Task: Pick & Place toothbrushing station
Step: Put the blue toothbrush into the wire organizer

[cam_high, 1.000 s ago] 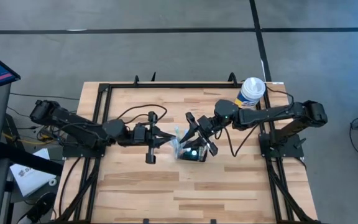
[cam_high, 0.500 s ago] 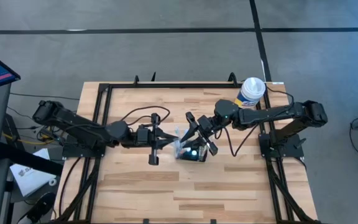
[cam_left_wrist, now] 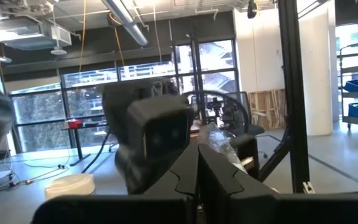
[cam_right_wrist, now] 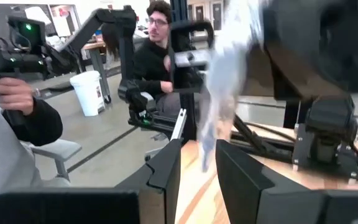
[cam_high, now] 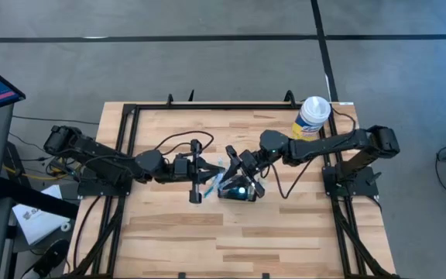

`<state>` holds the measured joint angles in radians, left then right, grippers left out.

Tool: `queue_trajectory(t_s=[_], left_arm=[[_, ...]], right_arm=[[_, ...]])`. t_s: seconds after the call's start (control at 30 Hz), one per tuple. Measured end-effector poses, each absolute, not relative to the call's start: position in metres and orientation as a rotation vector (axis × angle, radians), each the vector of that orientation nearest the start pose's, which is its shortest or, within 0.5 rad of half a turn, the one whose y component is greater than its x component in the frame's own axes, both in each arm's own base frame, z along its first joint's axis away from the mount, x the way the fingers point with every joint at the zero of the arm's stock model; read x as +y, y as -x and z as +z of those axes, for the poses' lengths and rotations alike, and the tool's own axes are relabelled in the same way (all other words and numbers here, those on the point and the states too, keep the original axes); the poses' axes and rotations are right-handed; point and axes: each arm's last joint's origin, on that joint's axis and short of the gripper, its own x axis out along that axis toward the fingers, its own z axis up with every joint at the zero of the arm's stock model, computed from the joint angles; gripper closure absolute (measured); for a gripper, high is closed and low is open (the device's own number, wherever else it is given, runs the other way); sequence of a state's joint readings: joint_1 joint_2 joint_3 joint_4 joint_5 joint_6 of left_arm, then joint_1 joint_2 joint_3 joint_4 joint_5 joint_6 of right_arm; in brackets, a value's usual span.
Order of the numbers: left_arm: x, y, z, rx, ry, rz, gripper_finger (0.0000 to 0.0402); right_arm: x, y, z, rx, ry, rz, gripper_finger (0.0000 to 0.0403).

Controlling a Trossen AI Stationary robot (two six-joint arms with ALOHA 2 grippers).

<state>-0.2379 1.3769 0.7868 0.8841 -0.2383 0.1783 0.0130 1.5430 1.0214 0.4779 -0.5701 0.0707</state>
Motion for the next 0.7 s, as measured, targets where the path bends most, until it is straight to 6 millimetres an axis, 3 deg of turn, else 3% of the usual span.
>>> queue_trajectory(t_s=[0.7], left_arm=[[-0.0645,-0.2908,0.3040,-0.285,-0.108,0.021,0.0401]], right_arm=[[0.0114,-0.3486,0.2942,0.039,-0.082,0.562,0.0315]])
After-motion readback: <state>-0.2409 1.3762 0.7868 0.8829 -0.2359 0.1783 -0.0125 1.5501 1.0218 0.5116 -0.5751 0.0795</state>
